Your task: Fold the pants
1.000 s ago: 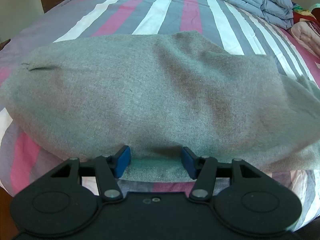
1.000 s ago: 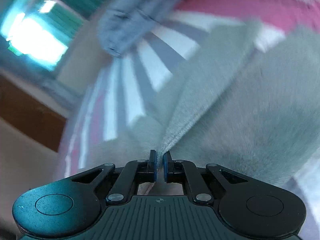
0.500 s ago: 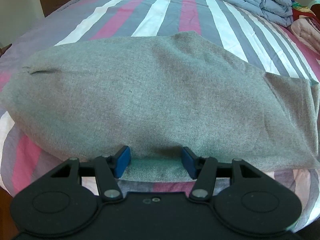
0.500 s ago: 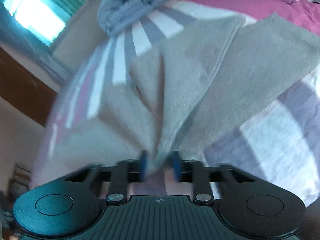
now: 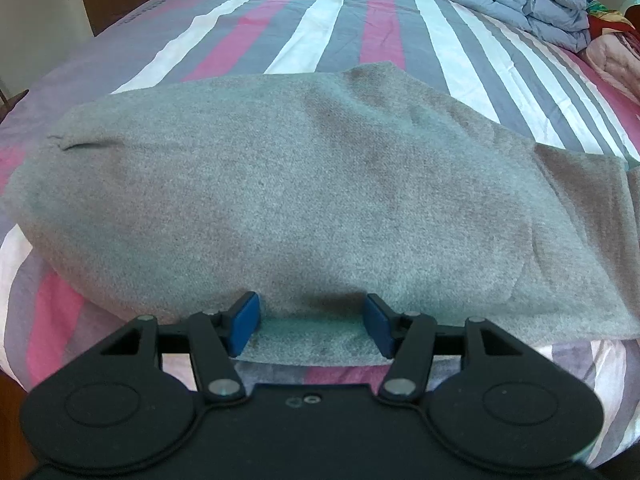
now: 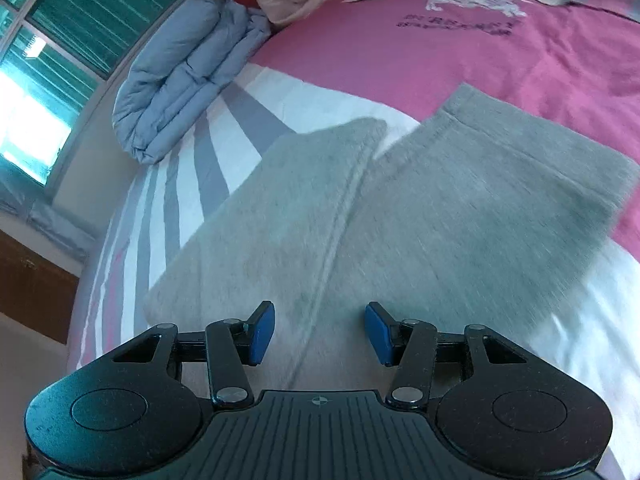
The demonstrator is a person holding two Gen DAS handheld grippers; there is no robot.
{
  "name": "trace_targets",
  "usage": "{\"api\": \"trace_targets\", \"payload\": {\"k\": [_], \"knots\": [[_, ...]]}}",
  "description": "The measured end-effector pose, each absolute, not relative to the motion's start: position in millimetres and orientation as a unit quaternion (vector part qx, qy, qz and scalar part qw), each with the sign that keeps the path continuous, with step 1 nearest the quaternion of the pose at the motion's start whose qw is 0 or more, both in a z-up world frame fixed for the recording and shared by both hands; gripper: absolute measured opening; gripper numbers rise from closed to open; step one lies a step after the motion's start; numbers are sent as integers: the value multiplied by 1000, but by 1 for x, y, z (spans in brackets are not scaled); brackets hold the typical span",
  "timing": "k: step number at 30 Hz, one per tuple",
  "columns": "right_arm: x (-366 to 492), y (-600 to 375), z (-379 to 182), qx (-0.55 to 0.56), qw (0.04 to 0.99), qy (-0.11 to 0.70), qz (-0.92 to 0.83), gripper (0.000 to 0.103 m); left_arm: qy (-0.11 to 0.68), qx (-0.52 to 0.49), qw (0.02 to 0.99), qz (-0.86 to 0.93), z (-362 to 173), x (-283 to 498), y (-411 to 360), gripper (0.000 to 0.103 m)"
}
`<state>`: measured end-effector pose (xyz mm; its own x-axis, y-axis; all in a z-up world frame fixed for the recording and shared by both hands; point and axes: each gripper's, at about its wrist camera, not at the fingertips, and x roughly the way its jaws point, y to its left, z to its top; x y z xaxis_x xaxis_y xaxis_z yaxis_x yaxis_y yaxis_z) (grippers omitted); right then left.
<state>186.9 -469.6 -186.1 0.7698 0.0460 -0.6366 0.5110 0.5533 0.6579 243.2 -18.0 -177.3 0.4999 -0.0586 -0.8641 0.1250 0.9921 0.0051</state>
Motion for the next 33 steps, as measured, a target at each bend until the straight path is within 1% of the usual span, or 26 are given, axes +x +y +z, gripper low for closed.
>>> {"api": "trace_targets", "payload": {"k": [1, 2, 3, 8, 9, 10, 15, 18, 22, 25, 26, 28, 29, 30, 31, 32, 33], "knots": [[191, -470, -187, 450, 826, 310, -141, 38, 497, 34, 866, -52, -177, 243, -18, 50], [196, -470, -190, 454, 823, 312, -138, 18, 497, 35, 866, -51, -178, 243, -19, 50], [202, -472, -194, 464, 817, 316, -134, 13, 496, 37, 866, -51, -178, 243, -19, 50], [201, -480, -202, 477, 814, 309, -120, 13, 497, 38, 866, -49, -177, 242, -18, 50], [196, -480, -199, 480, 816, 300, -115, 6, 497, 38, 866, -49, -177, 242, -18, 50], [188, -480, -193, 476, 823, 287, -117, 3, 497, 39, 866, -49, -177, 242, -18, 50], [149, -469, -144, 401, 879, 231, -118, 3, 496, 39, 866, -49, -177, 242, -18, 50], [117, -461, -129, 380, 891, 220, -113, 3, 494, 40, 867, -48, -177, 241, -20, 50], [95, -461, -153, 383, 874, 267, -132, 3, 494, 40, 867, -49, -177, 241, -20, 50], [94, -464, -181, 402, 847, 322, -134, 4, 493, 41, 868, -47, -177, 240, -21, 50], [96, -466, -186, 414, 838, 330, -130, 4, 493, 41, 868, -47, -177, 241, -21, 50], [92, -477, -185, 456, 825, 312, -122, 5, 493, 40, 868, -47, -177, 241, -21, 50], [88, -483, -183, 477, 819, 296, -119, 8, 493, 40, 868, -47, -177, 241, -21, 50], [85, -488, -180, 487, 816, 287, -120, 13, 493, 40, 868, -46, -177, 241, -21, 50], [84, -492, -177, 484, 819, 282, -126, 22, 493, 41, 868, -45, -177, 241, -22, 50], [83, -496, -175, 475, 823, 282, -133, 33, 493, 42, 868, -45, -177, 241, -22, 50], [83, -501, -174, 468, 825, 283, -143, 37, 493, 42, 868, -45, -177, 240, -22, 50]]}}
